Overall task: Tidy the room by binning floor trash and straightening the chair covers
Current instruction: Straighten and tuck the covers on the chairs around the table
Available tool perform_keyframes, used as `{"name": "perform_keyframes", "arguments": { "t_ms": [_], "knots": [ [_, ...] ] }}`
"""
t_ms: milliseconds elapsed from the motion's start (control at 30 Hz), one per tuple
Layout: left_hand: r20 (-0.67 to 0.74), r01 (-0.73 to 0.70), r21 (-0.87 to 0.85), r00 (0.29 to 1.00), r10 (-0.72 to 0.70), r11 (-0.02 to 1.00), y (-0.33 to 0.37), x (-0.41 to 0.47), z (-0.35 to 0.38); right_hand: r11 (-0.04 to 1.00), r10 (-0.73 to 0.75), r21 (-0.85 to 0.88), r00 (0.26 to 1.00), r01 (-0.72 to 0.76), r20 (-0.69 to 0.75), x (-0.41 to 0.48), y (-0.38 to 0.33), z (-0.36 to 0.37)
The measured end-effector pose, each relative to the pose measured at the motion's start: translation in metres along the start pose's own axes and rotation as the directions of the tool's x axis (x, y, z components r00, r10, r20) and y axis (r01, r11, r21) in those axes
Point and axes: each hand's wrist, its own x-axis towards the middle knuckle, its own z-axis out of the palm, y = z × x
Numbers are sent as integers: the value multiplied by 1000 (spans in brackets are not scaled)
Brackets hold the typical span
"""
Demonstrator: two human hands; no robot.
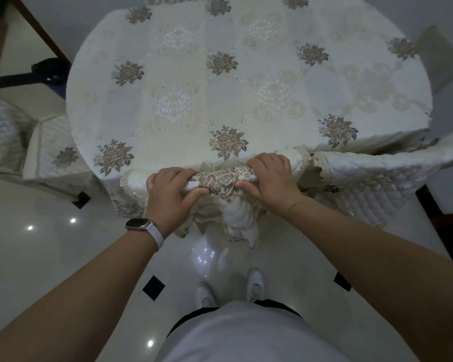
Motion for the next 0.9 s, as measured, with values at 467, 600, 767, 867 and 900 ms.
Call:
{"name": "perform_keyframes", "arguments": {
  "t_ms": [467,600,767,867,900],
  "knots": [
    [51,-6,22,999,4,1000,0,-14,14,998,-44,-37,999,44,6,-16,8,6],
    [64,-2,32,998,-1,999,0,-25,20,996,-76,-48,997,76,14,-27,11,7],
    [64,1,33,998,-3,999,0,-27,22,999,-41,-15,998,42,52,-30,9,5],
    [65,-2,27,998,0,1000,0,-26,21,1000,-17,18,995,15,95,-29,9,6],
    [66,0,27,998,-2,1000,0,-25,21,1000,-8,25,993,5,114,-28,9,5]
  ]
}}
